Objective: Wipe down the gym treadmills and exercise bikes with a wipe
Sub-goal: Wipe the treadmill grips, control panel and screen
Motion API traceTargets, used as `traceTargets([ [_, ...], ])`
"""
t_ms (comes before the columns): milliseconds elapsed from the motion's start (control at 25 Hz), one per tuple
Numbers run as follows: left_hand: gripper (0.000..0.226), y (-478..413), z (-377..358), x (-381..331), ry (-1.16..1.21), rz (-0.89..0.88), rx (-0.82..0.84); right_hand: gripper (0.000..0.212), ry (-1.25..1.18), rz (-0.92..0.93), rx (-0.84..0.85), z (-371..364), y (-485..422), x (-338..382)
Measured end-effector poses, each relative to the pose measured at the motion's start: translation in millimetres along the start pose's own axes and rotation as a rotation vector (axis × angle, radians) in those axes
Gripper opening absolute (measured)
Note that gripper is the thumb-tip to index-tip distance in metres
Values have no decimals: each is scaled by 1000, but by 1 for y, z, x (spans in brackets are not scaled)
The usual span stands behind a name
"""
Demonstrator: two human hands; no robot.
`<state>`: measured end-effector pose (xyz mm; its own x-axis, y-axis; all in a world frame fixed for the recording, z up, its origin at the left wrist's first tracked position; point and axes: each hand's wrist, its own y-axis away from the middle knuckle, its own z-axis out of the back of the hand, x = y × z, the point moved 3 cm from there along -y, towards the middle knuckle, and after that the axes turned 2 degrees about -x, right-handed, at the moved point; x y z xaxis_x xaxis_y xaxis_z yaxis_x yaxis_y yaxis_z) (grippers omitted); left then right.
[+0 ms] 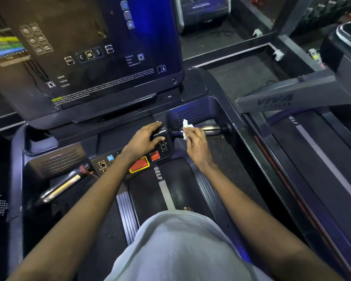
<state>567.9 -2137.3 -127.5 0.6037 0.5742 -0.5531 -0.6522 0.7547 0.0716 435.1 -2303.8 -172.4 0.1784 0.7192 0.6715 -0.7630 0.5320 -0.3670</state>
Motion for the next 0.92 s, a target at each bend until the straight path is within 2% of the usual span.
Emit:
traceTargets([
  [160, 53, 12, 1, 3, 3, 15, -87, 26, -78, -2, 58, -16, -5, 26],
  [360, 43, 32, 5, 8, -20, 41, -162, 19, -299, -226, 106, -16, -3, 32],
  [600, 44, 50, 6, 22, -44, 76, -230, 19, -409, -294, 124, -21, -6, 29],
  [760, 45, 51, 8, 23, -29, 114, -195, 25, -323, -197, 182, -18, -31, 40],
  [920, 47, 49, 12, 24, 1, 145, -154, 44, -57, -36, 469, -30, -71, 59],
])
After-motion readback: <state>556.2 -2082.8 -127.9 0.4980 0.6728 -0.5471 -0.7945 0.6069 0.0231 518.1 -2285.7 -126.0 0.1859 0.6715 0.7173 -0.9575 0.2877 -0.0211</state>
